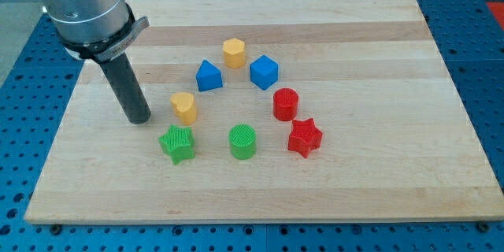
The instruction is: Point your arm at the bottom center
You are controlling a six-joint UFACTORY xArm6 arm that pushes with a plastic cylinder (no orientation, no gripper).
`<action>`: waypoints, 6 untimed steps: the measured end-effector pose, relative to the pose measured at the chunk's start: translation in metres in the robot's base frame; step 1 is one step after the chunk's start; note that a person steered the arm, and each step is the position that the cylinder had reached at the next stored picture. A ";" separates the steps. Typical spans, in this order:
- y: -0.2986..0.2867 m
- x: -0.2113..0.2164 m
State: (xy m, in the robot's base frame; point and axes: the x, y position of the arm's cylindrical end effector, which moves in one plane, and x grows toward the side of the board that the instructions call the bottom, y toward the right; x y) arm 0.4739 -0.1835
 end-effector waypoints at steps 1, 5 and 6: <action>0.000 0.000; 0.029 0.121; 0.069 0.144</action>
